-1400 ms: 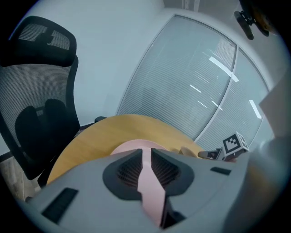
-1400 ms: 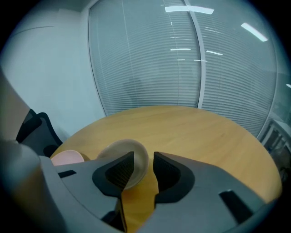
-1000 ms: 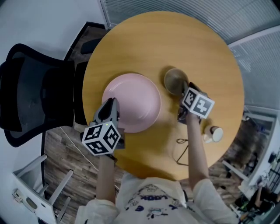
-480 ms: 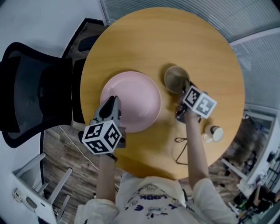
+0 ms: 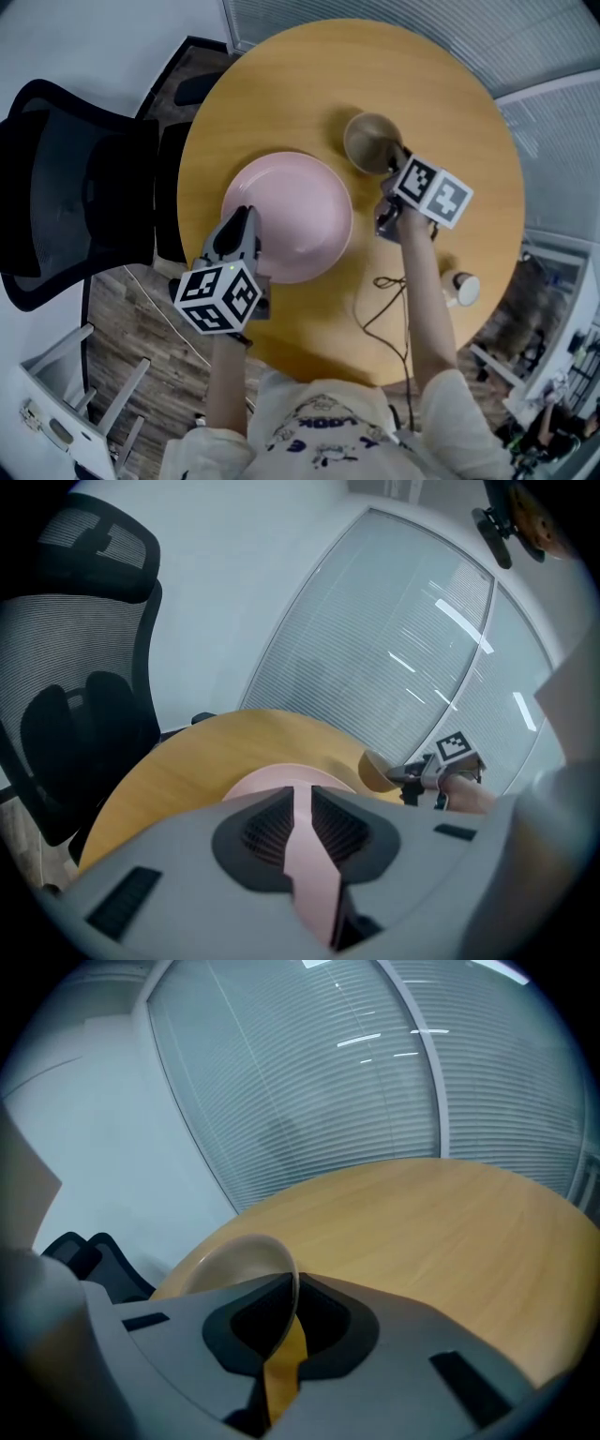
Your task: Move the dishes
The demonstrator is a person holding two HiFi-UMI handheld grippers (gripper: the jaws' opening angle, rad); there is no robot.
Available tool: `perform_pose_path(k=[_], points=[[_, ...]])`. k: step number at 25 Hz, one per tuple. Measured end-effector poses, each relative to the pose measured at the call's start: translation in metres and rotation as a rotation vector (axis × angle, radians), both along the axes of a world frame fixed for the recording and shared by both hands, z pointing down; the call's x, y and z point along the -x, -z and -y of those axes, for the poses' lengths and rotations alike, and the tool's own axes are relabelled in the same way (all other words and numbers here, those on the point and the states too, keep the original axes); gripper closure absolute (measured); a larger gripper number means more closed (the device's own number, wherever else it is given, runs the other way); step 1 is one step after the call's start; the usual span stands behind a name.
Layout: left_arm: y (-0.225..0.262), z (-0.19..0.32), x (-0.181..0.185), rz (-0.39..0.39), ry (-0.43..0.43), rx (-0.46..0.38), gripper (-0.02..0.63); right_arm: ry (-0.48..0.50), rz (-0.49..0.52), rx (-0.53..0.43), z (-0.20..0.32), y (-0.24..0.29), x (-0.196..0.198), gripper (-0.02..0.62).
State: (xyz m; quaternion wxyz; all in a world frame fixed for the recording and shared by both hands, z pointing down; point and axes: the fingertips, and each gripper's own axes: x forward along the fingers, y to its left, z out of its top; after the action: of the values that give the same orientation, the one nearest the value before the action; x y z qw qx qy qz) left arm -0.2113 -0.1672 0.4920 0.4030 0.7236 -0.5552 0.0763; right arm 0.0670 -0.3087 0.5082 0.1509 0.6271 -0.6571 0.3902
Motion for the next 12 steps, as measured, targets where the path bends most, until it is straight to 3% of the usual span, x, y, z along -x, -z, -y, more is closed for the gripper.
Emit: perform_pose_path(k=[6,12], points=[[-0.001,-0.007,0.011,-0.007,0.020,0.002,0.551,0.098,0.033,0.030,0.021,-0.006,0.046,0.581],[-0.009,-0.017,0.018,-0.017,0.036,0.016,0.551,0.166,-0.013,0.061,0.028,-0.021,0.072,0.581]])
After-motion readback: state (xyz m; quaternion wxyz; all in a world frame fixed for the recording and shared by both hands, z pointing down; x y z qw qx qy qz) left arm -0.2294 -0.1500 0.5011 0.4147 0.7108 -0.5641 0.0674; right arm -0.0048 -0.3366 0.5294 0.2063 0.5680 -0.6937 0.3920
